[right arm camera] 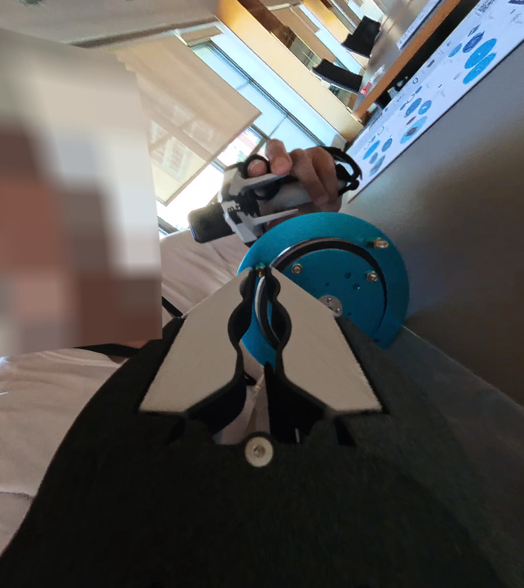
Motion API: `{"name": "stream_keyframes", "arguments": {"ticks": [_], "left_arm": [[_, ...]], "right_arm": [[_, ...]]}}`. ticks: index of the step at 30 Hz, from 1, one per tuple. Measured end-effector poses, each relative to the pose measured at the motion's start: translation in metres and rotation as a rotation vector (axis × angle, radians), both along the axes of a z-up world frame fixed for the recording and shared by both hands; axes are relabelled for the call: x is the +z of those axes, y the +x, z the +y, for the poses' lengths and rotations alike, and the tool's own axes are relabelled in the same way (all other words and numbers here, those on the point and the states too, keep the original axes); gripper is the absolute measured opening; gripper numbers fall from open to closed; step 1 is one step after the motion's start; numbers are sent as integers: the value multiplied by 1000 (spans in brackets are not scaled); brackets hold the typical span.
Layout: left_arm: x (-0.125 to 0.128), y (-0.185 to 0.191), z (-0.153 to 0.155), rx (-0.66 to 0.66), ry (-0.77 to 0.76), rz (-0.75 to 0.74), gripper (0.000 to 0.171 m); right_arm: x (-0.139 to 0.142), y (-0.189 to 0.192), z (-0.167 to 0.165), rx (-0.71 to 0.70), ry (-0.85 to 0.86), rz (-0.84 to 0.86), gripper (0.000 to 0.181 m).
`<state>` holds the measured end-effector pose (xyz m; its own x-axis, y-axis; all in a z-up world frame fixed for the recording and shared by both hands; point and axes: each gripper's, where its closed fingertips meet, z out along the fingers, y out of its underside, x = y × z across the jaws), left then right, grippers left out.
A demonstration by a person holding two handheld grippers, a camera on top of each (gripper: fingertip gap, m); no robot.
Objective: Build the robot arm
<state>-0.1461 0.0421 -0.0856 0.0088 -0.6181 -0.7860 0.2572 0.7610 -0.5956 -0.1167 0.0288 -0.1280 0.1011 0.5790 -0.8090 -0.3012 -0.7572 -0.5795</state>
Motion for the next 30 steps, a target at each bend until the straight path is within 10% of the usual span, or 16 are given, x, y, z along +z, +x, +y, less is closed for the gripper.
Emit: {"name": "stream_keyframes", "arguments": {"ticks": [18, 27, 30], "left_arm": [[-13, 4, 3, -25, -34, 67, 8], [-10, 9, 5, -363, -811, 459, 56], [-19, 8, -16, -382, -817, 505, 66]], "right_arm": [[-1, 0, -12, -90, 114, -144, 3], [-1, -5, -8, -198, 298, -336, 4], [-1, -3, -7, -235, 366, -437, 4]]}}
